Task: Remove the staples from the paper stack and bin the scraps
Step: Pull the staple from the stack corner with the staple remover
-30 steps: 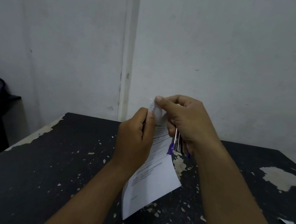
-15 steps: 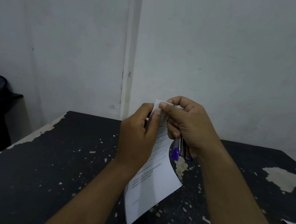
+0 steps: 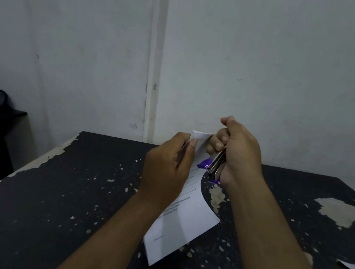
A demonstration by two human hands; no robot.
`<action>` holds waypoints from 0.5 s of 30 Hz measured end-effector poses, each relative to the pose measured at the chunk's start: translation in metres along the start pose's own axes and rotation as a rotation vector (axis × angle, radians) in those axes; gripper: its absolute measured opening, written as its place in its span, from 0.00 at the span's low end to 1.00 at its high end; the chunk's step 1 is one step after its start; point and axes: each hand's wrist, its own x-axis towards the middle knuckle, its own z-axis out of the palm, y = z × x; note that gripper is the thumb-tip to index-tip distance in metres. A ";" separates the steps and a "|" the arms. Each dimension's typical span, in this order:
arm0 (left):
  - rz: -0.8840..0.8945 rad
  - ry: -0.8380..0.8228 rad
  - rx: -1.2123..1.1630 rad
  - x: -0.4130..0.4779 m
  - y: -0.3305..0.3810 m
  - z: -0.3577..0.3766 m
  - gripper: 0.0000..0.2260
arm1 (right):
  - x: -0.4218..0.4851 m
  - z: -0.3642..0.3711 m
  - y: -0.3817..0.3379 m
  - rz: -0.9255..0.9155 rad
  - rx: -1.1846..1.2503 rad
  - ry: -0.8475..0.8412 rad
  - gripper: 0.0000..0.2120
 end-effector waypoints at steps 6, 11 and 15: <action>0.163 -0.025 0.081 -0.008 0.000 0.000 0.13 | 0.005 -0.004 0.001 0.167 0.376 0.190 0.06; 0.168 -0.015 0.102 -0.013 -0.003 0.001 0.12 | 0.008 -0.014 0.006 0.165 0.352 0.308 0.06; 0.061 -0.013 0.089 -0.018 -0.011 0.003 0.11 | 0.008 -0.027 0.017 0.170 0.201 0.461 0.06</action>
